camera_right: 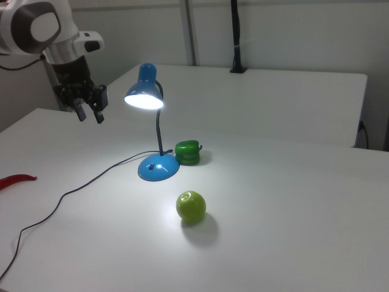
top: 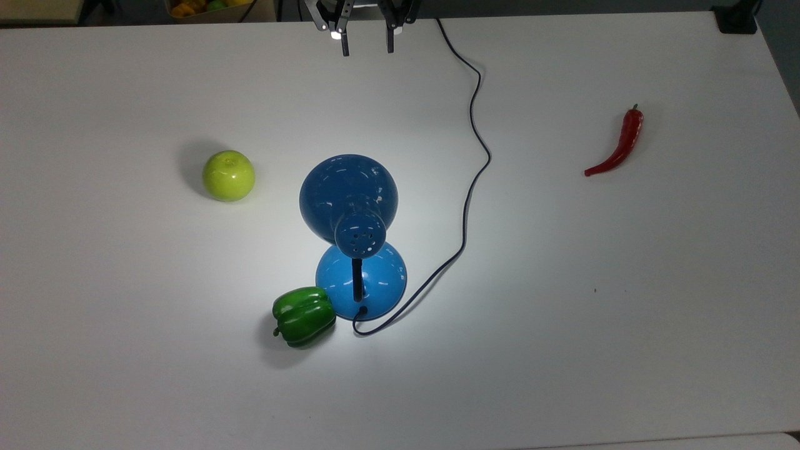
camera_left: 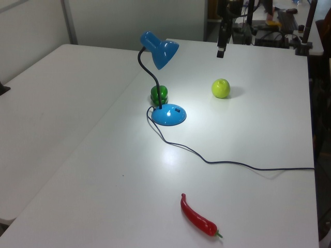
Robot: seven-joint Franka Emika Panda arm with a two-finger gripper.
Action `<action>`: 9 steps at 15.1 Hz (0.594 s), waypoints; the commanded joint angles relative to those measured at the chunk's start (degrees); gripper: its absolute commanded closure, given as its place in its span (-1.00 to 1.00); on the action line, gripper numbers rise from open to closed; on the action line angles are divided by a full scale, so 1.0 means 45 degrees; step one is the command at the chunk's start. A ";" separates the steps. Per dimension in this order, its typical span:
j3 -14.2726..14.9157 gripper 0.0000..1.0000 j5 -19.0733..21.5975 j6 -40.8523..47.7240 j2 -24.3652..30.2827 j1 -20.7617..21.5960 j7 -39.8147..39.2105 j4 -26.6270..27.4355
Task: Turn off lamp
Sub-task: 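Move the gripper toward the blue lamp base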
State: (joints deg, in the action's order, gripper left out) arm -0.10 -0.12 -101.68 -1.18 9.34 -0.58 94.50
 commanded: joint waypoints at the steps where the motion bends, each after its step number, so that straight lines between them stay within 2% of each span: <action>1: -0.0037 0.29 0.0280 -0.0315 0.0086 -0.0006 -0.0302 0.0231; 3: -0.0037 0.48 0.0280 -0.0315 0.0086 -0.0006 -0.0302 0.0231; 5: -0.0037 0.56 0.0280 -0.0315 0.0067 -0.0006 -0.0302 0.0231; 9: -0.0056 1.00 0.0299 -0.0315 0.0047 0.0014 -0.0282 0.0231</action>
State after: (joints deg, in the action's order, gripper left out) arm -0.10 -0.11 -101.69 -1.25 9.35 -0.67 94.58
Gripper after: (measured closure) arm 0.846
